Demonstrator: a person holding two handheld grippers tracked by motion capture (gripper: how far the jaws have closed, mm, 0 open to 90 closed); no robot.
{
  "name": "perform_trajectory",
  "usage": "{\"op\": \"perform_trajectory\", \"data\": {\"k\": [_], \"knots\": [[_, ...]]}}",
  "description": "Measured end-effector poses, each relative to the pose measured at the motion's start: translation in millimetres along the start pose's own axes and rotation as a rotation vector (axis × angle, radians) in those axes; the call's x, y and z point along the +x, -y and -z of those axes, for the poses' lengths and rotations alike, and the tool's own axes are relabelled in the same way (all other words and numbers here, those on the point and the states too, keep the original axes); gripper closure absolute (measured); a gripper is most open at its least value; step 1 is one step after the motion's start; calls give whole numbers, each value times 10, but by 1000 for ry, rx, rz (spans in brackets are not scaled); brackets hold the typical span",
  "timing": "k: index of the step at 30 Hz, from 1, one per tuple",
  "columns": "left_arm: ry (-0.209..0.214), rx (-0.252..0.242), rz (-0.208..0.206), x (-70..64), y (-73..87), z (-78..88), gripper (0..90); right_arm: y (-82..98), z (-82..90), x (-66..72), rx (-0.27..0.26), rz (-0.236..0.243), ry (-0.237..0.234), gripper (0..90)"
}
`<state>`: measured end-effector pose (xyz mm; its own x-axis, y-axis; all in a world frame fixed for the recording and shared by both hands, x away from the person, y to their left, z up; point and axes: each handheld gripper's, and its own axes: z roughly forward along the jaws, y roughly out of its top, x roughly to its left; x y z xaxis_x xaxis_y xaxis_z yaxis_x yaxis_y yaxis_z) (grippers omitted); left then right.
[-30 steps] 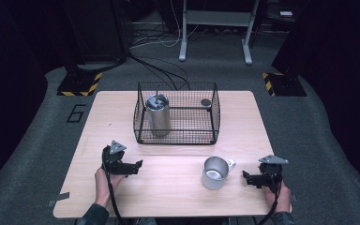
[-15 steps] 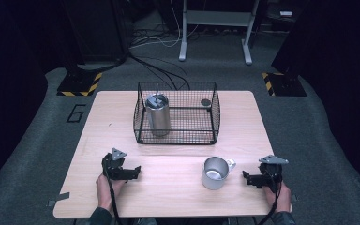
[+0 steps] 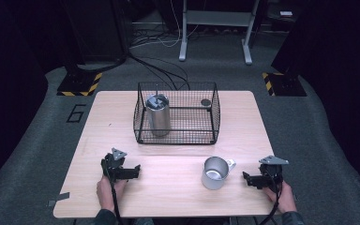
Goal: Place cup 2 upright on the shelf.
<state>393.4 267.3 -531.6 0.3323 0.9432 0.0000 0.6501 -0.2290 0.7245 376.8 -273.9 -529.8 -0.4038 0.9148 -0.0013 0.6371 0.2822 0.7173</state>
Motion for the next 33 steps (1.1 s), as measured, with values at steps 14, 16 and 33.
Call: {"op": "perform_trajectory", "data": {"k": [14,16,33], "knots": [[6,-5,-6,-1,-32,-38,2,86,111,66,-37,11,155,2],[8,-6,-8,0,-34,-39,2,64,115,61,-8,6,136,0],[11,0,-16,4,-37,-39,2,-463,740,607,-135,-43,-171,0]]}}
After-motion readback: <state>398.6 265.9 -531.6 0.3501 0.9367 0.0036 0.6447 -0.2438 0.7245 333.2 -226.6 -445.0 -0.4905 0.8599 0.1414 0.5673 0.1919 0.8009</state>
